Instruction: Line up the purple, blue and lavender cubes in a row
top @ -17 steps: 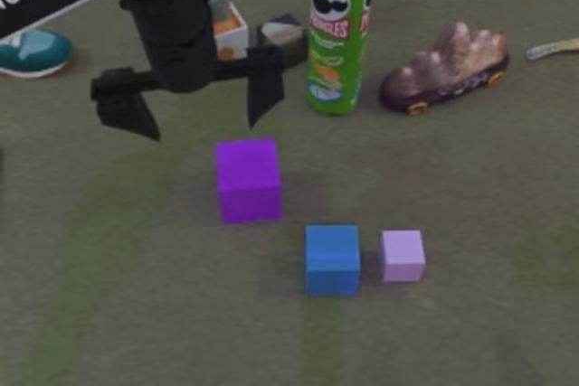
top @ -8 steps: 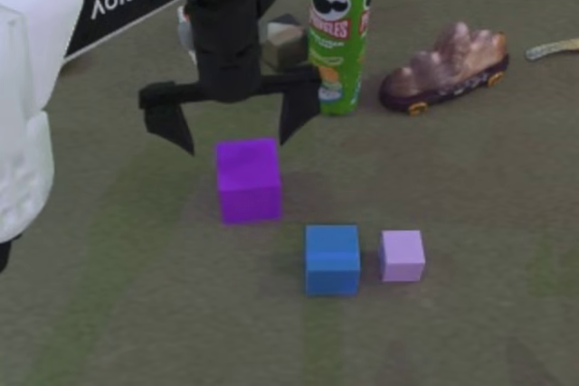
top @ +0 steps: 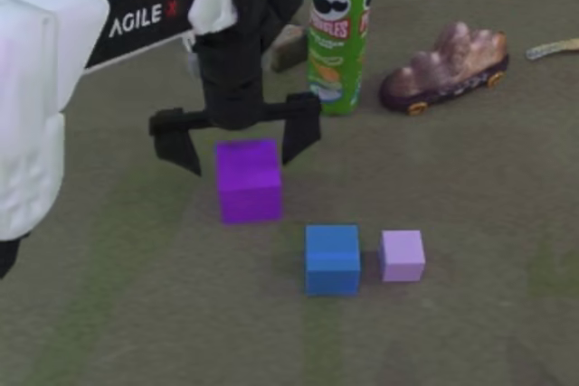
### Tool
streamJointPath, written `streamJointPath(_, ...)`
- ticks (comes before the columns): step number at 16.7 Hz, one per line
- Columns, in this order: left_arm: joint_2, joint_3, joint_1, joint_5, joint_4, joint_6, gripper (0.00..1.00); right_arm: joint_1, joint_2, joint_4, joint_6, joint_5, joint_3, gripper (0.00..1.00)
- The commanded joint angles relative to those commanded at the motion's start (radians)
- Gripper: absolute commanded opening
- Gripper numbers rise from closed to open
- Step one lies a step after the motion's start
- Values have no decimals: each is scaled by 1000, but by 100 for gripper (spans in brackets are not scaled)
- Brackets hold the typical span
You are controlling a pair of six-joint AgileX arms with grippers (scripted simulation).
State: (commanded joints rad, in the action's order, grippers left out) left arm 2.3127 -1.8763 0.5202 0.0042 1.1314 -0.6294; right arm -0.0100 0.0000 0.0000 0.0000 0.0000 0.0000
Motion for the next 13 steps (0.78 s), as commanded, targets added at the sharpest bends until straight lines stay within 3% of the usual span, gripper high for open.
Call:
streamJointPath(4, 37, 100, 1, 0, -137, -1, 100, 0, 0, 0, 0, 0, 0, 100)
streamJointPath(9, 41, 110, 1, 0, -149, -1, 100, 0, 0, 0, 0, 0, 0, 100)
streamJointPath(13, 41, 110, 1, 0, -149, -1, 70, 0, 0, 0, 0, 0, 0, 100)
